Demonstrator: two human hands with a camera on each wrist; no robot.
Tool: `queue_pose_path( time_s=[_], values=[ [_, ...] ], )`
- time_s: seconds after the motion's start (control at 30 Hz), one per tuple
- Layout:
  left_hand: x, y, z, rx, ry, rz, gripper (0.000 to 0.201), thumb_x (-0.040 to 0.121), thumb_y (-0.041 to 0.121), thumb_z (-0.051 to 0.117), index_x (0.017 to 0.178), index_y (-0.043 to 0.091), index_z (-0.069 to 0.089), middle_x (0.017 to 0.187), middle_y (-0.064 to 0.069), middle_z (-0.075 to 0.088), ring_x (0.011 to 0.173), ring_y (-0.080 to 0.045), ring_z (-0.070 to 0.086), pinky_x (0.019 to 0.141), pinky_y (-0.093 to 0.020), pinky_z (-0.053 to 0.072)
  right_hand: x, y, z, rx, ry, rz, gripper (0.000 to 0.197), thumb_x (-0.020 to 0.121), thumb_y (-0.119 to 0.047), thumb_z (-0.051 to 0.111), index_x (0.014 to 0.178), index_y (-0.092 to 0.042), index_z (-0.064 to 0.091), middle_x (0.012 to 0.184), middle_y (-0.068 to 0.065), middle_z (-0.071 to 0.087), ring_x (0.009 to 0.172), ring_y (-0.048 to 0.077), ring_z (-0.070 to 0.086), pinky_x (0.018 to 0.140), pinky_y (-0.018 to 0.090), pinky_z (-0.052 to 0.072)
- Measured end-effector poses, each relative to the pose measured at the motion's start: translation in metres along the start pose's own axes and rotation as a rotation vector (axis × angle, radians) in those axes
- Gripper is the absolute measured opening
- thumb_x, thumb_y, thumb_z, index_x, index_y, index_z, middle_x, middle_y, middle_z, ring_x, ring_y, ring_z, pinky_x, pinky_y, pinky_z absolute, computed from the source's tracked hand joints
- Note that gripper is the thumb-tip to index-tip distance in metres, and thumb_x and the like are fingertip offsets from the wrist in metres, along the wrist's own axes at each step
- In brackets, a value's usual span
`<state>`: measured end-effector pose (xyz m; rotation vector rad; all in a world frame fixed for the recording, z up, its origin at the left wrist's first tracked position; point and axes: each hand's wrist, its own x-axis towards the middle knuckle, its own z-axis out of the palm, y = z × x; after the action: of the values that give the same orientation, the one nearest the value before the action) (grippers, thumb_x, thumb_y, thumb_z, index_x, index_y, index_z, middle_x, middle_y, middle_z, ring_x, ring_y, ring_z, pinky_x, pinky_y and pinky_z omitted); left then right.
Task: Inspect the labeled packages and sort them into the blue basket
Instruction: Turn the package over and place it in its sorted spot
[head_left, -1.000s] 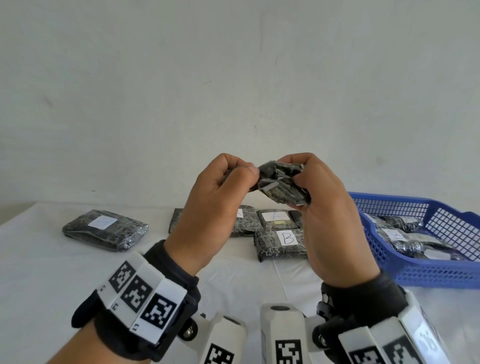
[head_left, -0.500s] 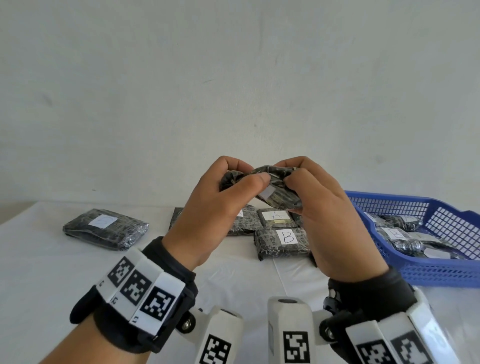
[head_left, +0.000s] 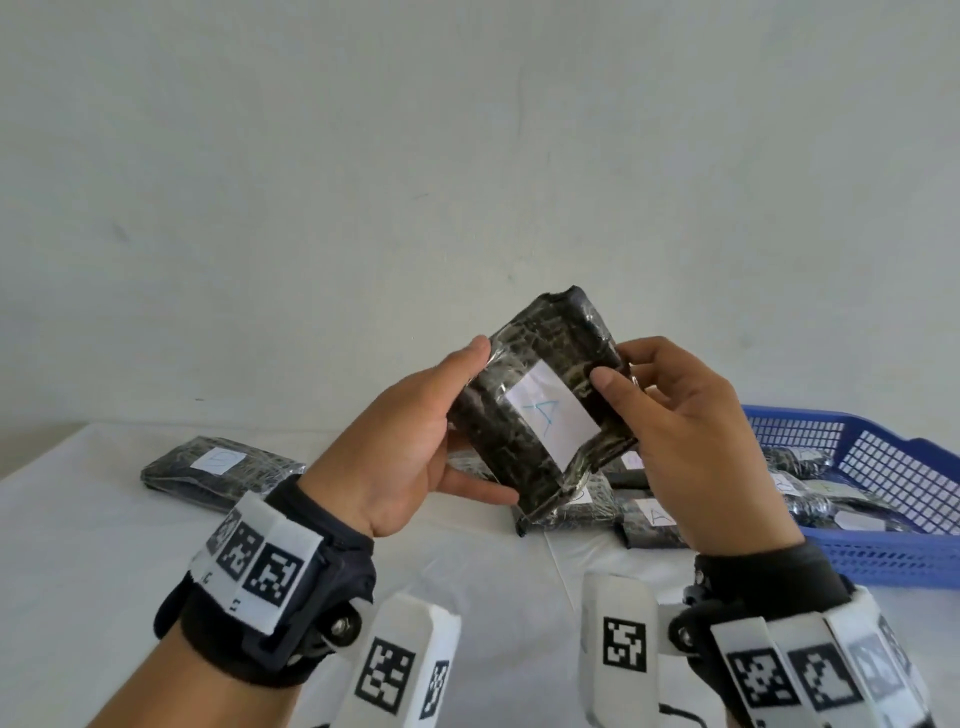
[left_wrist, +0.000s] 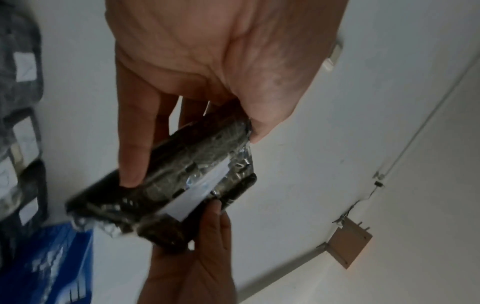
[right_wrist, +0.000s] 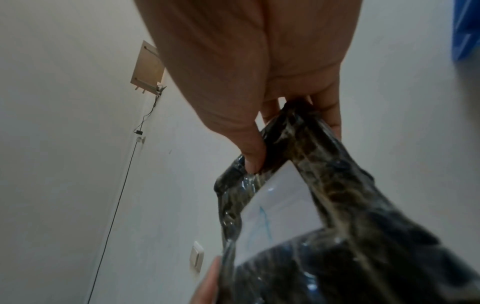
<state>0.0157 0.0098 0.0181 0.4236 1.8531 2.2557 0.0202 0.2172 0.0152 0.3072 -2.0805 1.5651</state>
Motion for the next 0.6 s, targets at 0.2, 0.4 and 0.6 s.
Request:
queue_pose_path(
  time_s=[0.2, 0.4, 0.6],
  values=[
    [0.000, -0.006, 0.001, 0.155, -0.016, 0.180, 0.040, 0.085, 0.033, 0.068, 0.115, 0.007, 0.070, 0.114, -0.024, 0.071, 0.099, -0.026, 0.075, 0.072, -0.040, 0.066, 0.012, -0.009, -0.020, -0.019, -0.045, -0.027, 0.013, 0.094, -0.017, 0.076, 0.103, -0.025, 0.078, 0.088, -0.004, 0.077, 0.075, 0.013, 0.072, 0.072, 0.027, 0.059],
    [-0.007, 0.002, 0.004, 0.502, -0.087, 0.371, 0.038, 0.085, 0.007, 0.082, 0.120, 0.020, 0.073, 0.109, -0.001, 0.079, 0.102, -0.015, 0.075, 0.088, -0.030, 0.061, 0.022, -0.011, -0.020, -0.120, -0.100, -0.041, 0.024, 0.098, -0.012, 0.070, 0.108, -0.032, 0.076, 0.107, -0.002, 0.078, 0.101, 0.024, 0.075, 0.097, 0.045, 0.058],
    [-0.021, 0.005, 0.018, 0.906, 0.040, 0.652, 0.033, 0.073, 0.037, 0.090, 0.098, 0.020, 0.077, 0.082, 0.008, 0.068, 0.082, -0.012, 0.064, 0.073, -0.020, 0.050, 0.014, -0.012, -0.013, -0.182, -0.226, -0.024, 0.023, 0.098, -0.009, 0.069, 0.108, -0.028, 0.078, 0.101, -0.010, 0.080, 0.088, 0.000, 0.074, 0.086, 0.032, 0.056]
  ],
)
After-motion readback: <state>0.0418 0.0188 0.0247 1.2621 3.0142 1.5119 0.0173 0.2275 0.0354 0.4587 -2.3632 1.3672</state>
